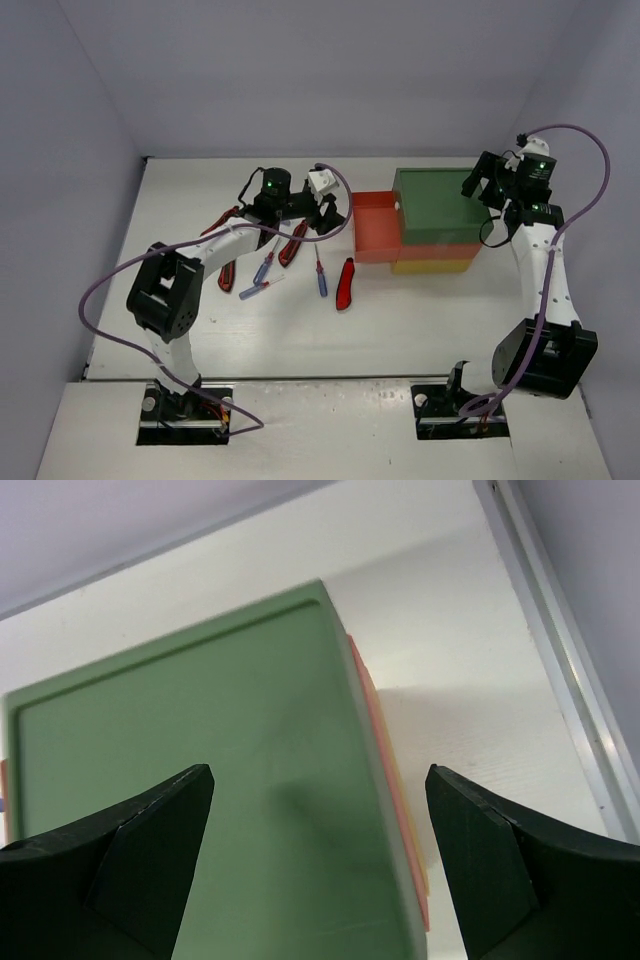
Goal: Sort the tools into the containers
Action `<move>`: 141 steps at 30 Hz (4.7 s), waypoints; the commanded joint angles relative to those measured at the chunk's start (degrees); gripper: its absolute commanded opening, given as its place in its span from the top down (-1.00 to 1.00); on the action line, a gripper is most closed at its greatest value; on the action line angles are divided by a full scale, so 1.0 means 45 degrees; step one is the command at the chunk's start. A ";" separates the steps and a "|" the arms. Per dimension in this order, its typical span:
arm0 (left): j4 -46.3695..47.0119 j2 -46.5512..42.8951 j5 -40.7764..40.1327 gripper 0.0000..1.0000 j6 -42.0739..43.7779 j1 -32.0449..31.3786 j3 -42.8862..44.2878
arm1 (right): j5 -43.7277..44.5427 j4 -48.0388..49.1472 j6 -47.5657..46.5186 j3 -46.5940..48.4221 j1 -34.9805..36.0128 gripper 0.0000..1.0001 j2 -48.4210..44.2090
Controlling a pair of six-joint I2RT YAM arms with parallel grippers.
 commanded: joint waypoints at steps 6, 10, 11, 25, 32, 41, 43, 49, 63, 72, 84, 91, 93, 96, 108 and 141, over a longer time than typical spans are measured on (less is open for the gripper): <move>-0.0617 -0.4755 -0.6196 -0.27 -0.2800 0.0515 -0.1457 | 0.2832 -0.0604 -0.0987 0.3247 0.3815 -0.64 -0.0550; -0.4061 -0.6921 -0.9516 -0.41 -0.3154 0.0515 -0.1627 | 0.4445 -0.0675 -0.0895 0.3448 0.6890 -0.61 -0.0477; -0.4155 -0.7249 -1.0262 -0.42 -0.3251 0.0515 -0.1625 | 0.4479 -0.0693 -0.0837 0.3394 0.7522 -0.61 -0.0402; -1.1547 -1.2532 -1.5200 -0.73 -0.5346 0.0827 -0.3952 | 0.7727 0.0005 0.3151 0.0686 1.4114 -0.46 0.2958; -1.1563 -1.2523 -1.4579 -0.73 -0.5823 0.0847 -0.4348 | 0.7147 0.0898 0.5067 0.0119 1.4122 -0.22 0.4831; -1.1501 -1.2222 -1.4533 -0.73 -0.5584 0.0867 -0.4211 | 0.6615 0.1437 0.6057 -0.0445 1.3887 -0.03 0.6778; -1.1501 -1.2098 -1.4524 -0.73 -0.5494 0.0867 -0.4153 | 0.6509 0.1568 0.6152 -0.0666 1.3829 0.03 0.6894; -1.1395 -1.1904 -1.4436 -0.73 -0.5469 0.0877 -0.4096 | 0.6887 0.1611 0.5817 -0.0881 1.4012 0.77 0.6509; -1.1097 -1.0667 -1.3962 -0.73 -0.5814 0.0893 -0.3304 | 0.8878 0.1069 0.2223 0.1668 1.3191 1.00 0.2580; -1.1251 -1.0355 -1.3493 -0.73 -0.5943 0.0906 -0.3363 | 0.6991 0.1024 0.2830 0.0475 1.0229 1.00 0.2574; -1.1924 -1.0291 -1.3027 -0.73 -0.5564 0.0931 -0.3738 | 0.6363 0.1010 0.3038 -0.0253 1.0085 -0.12 0.2624; -1.2206 -0.9733 -1.0911 -0.70 -0.3996 0.1001 -0.4409 | 0.6229 0.0926 0.2403 0.0052 1.0090 -0.28 0.1377; -1.2312 -0.9329 -1.0386 -0.62 -0.3683 0.1065 -0.4310 | 0.6187 0.0926 0.2066 0.0172 1.0090 -0.29 0.1120; -1.2693 -0.7896 -0.9842 -0.39 -0.2991 0.1158 -0.3727 | 0.6160 0.0946 0.1627 0.0206 1.0090 -0.30 0.0697; -1.2958 -0.3415 -0.8235 -0.20 -0.1881 0.1094 -0.2411 | 0.6166 0.0946 0.1298 -0.1324 1.0071 -0.32 -0.0910; -1.2210 -0.3693 -0.8643 1.00 -0.7236 -0.2084 0.3124 | 0.7017 0.0926 0.1504 -0.1950 0.9833 -0.33 -0.2402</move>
